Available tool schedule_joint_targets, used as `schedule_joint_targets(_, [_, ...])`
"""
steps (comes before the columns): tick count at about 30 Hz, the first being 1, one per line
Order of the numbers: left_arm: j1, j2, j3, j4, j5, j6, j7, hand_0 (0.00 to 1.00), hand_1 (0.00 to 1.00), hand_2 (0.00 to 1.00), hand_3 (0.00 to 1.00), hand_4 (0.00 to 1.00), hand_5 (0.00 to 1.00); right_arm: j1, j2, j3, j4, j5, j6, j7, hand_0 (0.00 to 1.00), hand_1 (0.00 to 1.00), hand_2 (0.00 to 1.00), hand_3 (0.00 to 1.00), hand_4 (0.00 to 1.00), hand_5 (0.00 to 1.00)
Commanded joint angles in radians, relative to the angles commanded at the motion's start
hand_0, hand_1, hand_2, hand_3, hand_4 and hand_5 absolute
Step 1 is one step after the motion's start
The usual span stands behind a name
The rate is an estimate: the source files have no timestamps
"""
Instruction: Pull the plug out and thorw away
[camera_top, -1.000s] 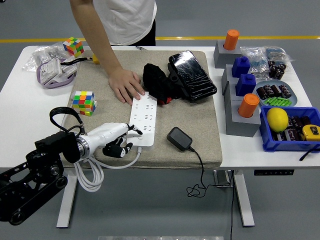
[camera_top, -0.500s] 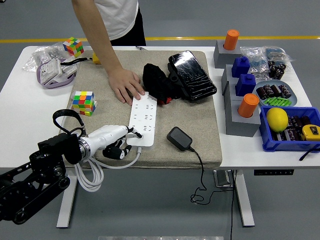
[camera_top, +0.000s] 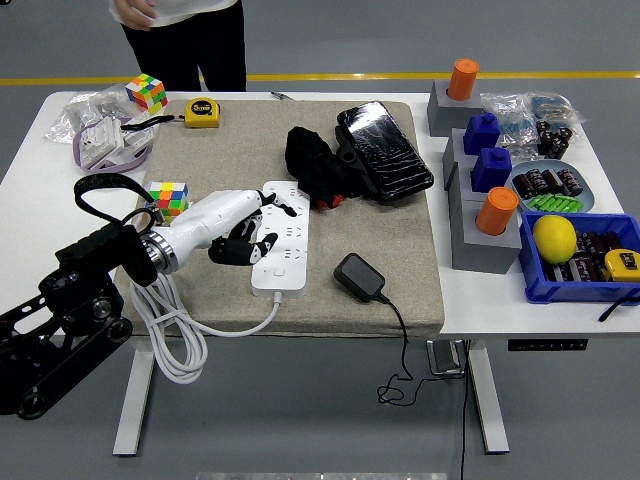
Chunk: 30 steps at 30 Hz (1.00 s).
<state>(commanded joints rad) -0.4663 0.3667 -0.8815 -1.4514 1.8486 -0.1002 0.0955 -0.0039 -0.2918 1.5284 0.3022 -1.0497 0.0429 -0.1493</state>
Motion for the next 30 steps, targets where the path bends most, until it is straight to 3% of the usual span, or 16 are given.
schedule_joint_targets(4, [-0.005, -0.027, -0.027, 0.045, -0.009, 0.026, -0.015, 0.182, 0.12, 0.136, 0.741, 0.42, 0.002, 0.002, 0.001, -0.002, 0.0, 0.001, -0.002, -0.001, 0.569, 0.646, 0.669, 0.556, 0.952, 0.453])
schedule_joint_targets(5, [-0.003, -0.032, -0.033, 0.053, -0.013, 0.03, -0.014, 0.22, 0.222, 0.275, 0.677, 0.643, 0.002, 0.002, 0.002, -0.001, -0.001, 0.0, -0.003, -0.001, 0.569, 0.646, 0.668, 0.556, 0.952, 0.453])
schedule_joint_targets(10, [0.014, -0.056, -0.054, 0.09, -0.009, 0.048, -0.015, 0.22, 0.222, 0.275, 0.677, 0.643, 0.002, -0.004, 0.01, 0.007, -0.003, -0.003, -0.003, -0.001, 0.569, 0.646, 0.668, 0.556, 0.952, 0.453])
schedule_joint_targets(11, [0.019, -0.059, -0.06, 0.095, -0.007, 0.051, -0.016, 0.288, 0.462, 0.492, 0.814, 0.657, 0.058, -0.005, 0.011, 0.009, -0.003, -0.003, -0.004, -0.001, 0.567, 0.645, 0.669, 0.556, 0.953, 0.452])
schedule_joint_targets(16, [0.041, -0.077, -0.096, 0.109, 0.001, 0.059, -0.007, 0.288, 0.462, 0.492, 0.814, 0.657, 0.058, -0.009, 0.017, 0.013, -0.002, -0.003, -0.006, 0.0, 0.567, 0.645, 0.669, 0.556, 0.953, 0.452])
schedule_joint_targets(17, [0.045, -0.079, -0.102, 0.109, 0.005, 0.057, -0.001, 0.564, 0.743, 0.729, 0.864, 0.776, 0.14, -0.01, 0.018, 0.014, -0.002, -0.003, -0.007, 0.0, 0.567, 0.645, 0.669, 0.556, 0.953, 0.453])
schedule_joint_targets(22, [0.053, -0.072, -0.099, 0.113, 0.005, 0.027, 0.033, 0.564, 0.743, 0.729, 0.864, 0.776, 0.14, -0.006, 0.015, 0.004, -0.005, -0.003, -0.008, 0.0, 0.567, 0.645, 0.669, 0.556, 0.953, 0.453])
schedule_joint_targets(23, [0.055, -0.072, -0.1, 0.114, 0.004, 0.026, 0.033, 0.62, 0.769, 0.775, 0.874, 0.799, 0.176, -0.004, 0.013, -0.002, -0.004, 0.0, -0.008, 0.0, 0.568, 0.646, 0.669, 0.558, 0.953, 0.453])
schedule_joint_targets(30, [0.108, -0.096, -0.152, 0.124, 0.011, -0.005, 0.062, 0.628, 0.774, 0.779, 0.878, 0.807, 0.194, 0.005, 0.003, -0.01, -0.002, -0.003, -0.019, -0.004, 0.568, 0.645, 0.669, 0.559, 0.954, 0.455])
